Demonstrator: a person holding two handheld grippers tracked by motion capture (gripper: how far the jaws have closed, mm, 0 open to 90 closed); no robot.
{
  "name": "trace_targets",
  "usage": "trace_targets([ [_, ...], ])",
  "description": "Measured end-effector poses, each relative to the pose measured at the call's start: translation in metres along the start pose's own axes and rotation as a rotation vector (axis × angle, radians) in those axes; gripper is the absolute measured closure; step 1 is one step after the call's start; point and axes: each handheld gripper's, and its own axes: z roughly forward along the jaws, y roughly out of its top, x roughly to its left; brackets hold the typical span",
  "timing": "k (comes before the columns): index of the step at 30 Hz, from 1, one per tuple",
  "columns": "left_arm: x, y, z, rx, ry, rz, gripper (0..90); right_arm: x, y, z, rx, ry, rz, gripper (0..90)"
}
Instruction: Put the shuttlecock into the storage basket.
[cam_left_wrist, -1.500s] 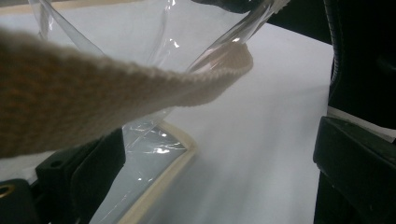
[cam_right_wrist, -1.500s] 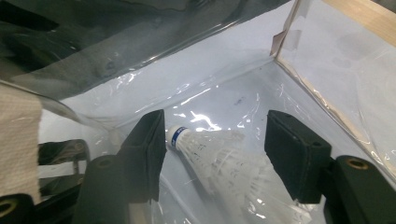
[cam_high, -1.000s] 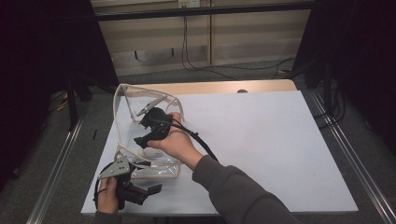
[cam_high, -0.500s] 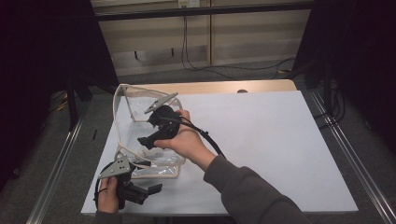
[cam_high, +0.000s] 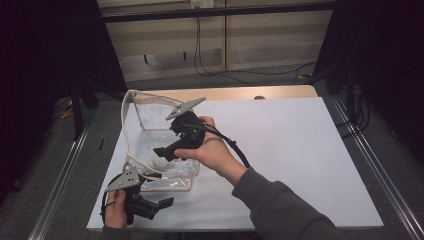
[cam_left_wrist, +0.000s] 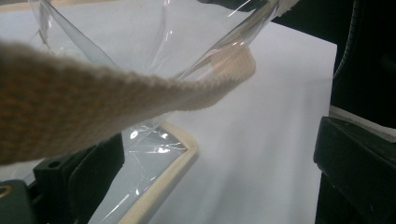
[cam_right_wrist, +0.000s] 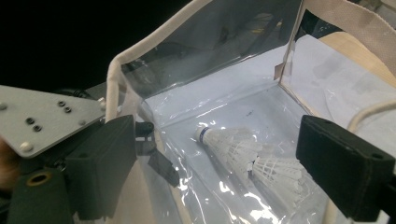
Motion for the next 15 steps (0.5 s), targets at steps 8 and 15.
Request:
trace_targets([
  [8,0.0,0.0,0.0,0.002,-0.003,0.004,1.9,-0.008,-0.009,-0.025,-0.044,0.025,0.006,9.3],
  [15,0.0,0.0,0.001,0.001,-0.001,0.004,1.9,-0.017,-0.021,-0.043,-0.065,0.027,0.01,8.8],
])
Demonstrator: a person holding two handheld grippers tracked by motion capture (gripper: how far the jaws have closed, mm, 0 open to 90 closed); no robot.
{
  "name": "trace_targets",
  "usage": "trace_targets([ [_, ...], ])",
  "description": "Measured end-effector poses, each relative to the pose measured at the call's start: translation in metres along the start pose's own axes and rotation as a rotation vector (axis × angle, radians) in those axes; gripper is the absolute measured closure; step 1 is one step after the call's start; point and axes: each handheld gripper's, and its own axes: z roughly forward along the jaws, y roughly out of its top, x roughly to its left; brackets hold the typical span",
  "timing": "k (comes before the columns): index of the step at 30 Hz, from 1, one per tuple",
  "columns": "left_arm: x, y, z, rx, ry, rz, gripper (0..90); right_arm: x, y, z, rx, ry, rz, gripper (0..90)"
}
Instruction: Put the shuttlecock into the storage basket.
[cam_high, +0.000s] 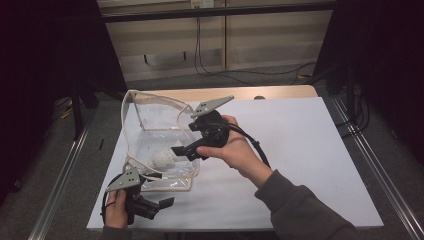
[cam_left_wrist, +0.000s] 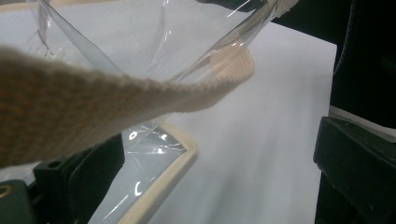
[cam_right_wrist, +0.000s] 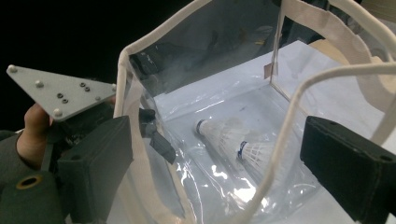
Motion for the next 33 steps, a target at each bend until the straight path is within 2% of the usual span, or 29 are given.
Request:
trace_targets([
  [6,0.0,0.0,0.0,0.002,-0.002,-0.001,1.9,-0.004,-0.009,-0.014,-0.02,-0.008,-0.011,8.5],
  [15,0.0,0.0,0.0,0.002,-0.003,-0.002,1.9,-0.011,-0.027,-0.026,-0.008,-0.001,-0.031,7.0],
  [20,0.0,0.0,0.0,0.0,-0.003,-0.004,1.9,-0.016,-0.035,-0.035,-0.023,0.0,-0.026,6.5],
  [29,0.0,0.0,0.001,0.001,-0.002,-0.002,1.9,-0.03,-0.053,-0.048,-0.044,-0.03,-0.002,6.1],
  [33,0.0,0.0,0.0,0.001,-0.002,-0.002,1.9,-0.034,-0.062,-0.05,-0.035,-0.04,-0.005,5.7],
])
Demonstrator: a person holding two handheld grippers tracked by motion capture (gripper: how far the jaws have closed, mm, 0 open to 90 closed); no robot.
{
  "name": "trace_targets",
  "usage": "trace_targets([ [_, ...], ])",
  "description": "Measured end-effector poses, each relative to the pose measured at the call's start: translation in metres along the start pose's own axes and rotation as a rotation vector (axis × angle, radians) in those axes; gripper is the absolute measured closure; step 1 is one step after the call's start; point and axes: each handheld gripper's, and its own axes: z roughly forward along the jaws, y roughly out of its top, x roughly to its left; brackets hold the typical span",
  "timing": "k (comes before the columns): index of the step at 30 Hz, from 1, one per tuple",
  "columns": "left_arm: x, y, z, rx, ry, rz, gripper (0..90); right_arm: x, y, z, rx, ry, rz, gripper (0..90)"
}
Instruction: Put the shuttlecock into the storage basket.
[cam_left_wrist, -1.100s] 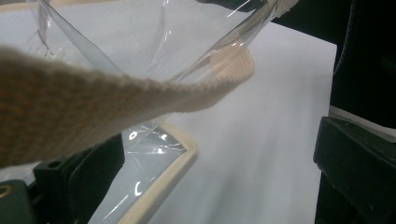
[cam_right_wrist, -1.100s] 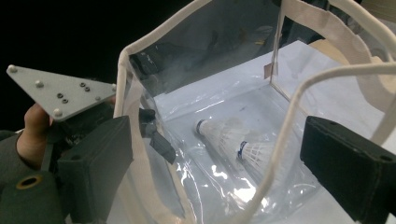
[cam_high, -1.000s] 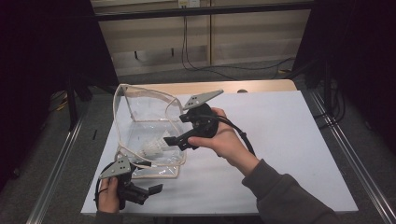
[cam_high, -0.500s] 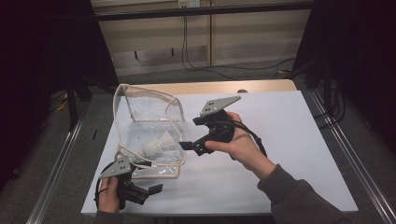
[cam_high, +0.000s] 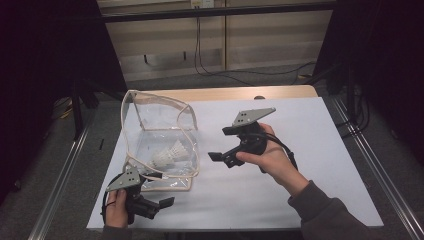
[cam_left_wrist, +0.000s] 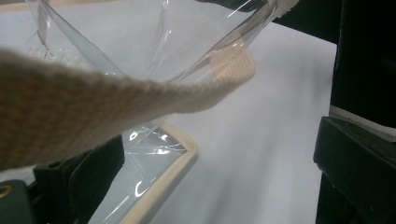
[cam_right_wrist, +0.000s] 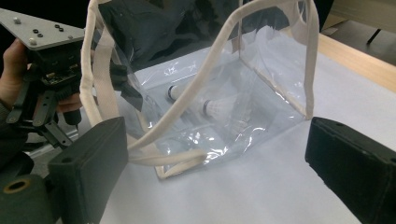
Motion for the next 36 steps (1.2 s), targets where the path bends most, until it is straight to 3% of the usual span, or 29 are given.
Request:
trace_targets([
  [10,0.0,0.0,0.0,0.0,-0.001,0.0,1.9,-0.014,-0.022,-0.011,-0.025,-0.021,0.043,4.9],
  [18,0.0,0.0,0.0,0.0,0.0,0.0,1.9,-0.022,-0.04,-0.021,-0.015,-0.062,0.039,4.5],
  [36,0.0,0.0,0.001,0.002,0.001,-0.001,1.9,-0.035,-0.08,-0.039,-0.025,-0.105,0.071,4.0],
])
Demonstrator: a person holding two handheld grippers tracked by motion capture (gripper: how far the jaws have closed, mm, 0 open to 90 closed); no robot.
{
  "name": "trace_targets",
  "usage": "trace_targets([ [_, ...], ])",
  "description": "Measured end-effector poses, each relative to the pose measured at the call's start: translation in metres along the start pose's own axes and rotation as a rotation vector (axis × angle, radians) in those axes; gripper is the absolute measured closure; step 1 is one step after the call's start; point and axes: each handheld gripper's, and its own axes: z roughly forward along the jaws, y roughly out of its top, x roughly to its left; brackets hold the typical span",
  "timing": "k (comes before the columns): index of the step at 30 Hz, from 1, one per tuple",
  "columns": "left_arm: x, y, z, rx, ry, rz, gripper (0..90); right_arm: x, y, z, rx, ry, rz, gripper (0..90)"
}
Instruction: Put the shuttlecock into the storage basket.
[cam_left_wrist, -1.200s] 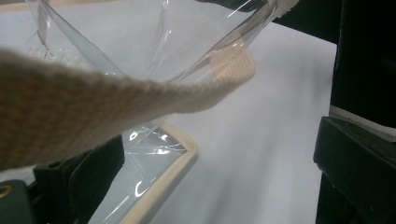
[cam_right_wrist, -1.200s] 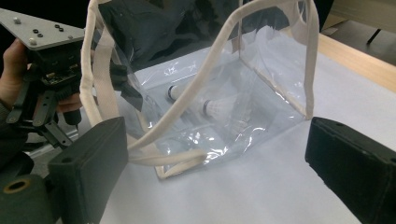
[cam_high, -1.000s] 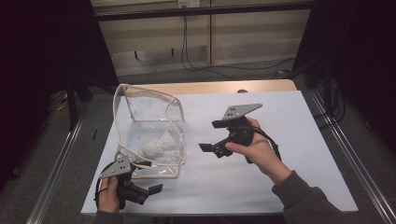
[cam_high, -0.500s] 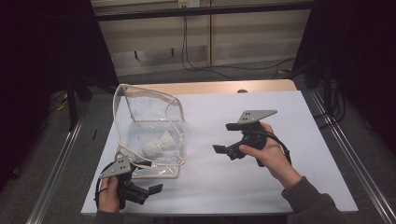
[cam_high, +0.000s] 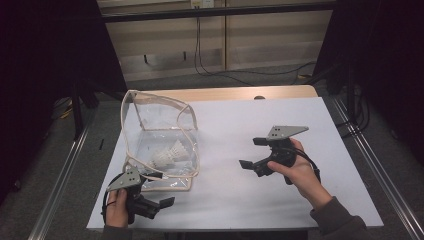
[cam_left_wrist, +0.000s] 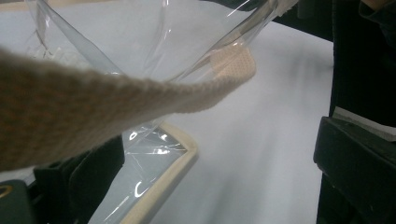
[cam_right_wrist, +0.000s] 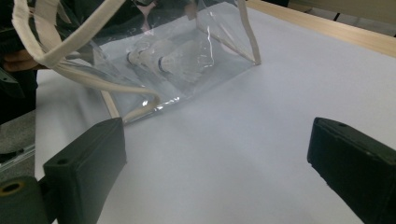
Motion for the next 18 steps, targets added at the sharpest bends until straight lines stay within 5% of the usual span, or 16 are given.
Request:
trace_targets([
  [18,0.0,0.0,0.0,0.0,0.002,0.002,1.9,-0.013,-0.03,-0.018,0.006,-0.037,0.031,4.1],
])
